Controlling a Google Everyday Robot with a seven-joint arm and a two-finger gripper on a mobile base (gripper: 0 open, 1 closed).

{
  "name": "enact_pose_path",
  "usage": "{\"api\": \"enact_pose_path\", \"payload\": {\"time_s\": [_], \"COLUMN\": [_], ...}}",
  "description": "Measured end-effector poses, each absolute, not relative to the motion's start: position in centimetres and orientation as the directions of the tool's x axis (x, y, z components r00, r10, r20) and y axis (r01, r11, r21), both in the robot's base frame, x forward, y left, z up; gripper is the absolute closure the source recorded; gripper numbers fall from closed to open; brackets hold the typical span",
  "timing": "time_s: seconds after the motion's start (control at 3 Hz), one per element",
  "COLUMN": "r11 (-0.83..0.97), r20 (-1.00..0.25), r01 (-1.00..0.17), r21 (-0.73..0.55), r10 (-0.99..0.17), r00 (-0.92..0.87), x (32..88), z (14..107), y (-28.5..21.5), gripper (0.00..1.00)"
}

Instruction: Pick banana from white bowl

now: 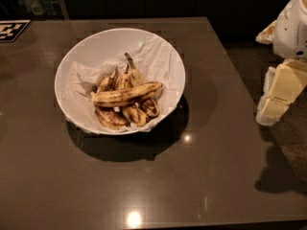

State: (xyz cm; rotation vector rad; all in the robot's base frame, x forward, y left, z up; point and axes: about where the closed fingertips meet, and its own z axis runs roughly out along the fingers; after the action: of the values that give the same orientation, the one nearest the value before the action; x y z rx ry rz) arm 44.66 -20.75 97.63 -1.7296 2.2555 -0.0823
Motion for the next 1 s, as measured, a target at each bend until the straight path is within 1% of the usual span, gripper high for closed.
{"api": "enact_pose_path", "payload": {"time_s": [0.33, 0.67, 1.0], "r11": [0.227, 0.191, 0.162], "r20": [-0.178, -0.121, -0.092], "r01": [-0.955, -0.958, -0.952], "r21": [-0.192, -0.214, -0.259], "r10": [-0.965, -0.978, -0.985], "r00": [-0.194, -0.168, -0.143], "x": [46.0, 45.6, 45.6], "z": [97.2, 96.7, 95.8], "y": [-18.3, -16.8, -15.3], "gripper": [0.0, 0.0, 0.0]}}
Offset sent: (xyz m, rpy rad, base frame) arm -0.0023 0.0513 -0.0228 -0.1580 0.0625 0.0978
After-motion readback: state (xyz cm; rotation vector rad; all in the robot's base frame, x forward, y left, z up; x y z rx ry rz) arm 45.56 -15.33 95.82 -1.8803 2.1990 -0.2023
